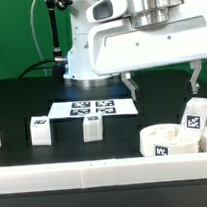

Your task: Assemble stool

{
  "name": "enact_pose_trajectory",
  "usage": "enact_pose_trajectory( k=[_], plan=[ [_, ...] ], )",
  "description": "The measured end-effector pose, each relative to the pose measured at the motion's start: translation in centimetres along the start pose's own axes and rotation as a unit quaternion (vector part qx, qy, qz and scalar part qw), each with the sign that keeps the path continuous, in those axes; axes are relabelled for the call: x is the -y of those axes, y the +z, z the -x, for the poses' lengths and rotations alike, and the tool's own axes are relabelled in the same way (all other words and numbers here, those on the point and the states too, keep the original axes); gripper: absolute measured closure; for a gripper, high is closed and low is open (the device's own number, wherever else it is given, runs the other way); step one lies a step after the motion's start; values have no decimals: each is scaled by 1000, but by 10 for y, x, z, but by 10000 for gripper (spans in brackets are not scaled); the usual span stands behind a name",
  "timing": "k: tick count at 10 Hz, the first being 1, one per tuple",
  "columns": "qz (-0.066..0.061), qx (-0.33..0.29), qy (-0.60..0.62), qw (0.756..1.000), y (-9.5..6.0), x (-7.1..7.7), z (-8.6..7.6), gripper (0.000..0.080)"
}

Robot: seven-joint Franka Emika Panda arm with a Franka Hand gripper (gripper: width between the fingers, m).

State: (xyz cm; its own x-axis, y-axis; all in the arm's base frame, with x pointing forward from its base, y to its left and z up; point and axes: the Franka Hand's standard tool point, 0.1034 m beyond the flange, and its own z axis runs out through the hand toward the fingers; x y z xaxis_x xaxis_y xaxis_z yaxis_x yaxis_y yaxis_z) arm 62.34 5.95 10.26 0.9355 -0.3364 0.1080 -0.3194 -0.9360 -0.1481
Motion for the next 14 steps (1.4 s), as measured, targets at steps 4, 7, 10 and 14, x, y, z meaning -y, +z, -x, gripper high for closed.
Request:
enact_pose_trajectory(
  k=[4,7,10,14],
  plan=[
    [6,-3,-38,999,-1,-19,-8,150],
    [16,-12,-116,993,0,-23,-9,150],
    [28,-12,-226,974,-1,-55,-17,150],
    [31,-8,-348,937,0,-58,-18,150]
  ],
)
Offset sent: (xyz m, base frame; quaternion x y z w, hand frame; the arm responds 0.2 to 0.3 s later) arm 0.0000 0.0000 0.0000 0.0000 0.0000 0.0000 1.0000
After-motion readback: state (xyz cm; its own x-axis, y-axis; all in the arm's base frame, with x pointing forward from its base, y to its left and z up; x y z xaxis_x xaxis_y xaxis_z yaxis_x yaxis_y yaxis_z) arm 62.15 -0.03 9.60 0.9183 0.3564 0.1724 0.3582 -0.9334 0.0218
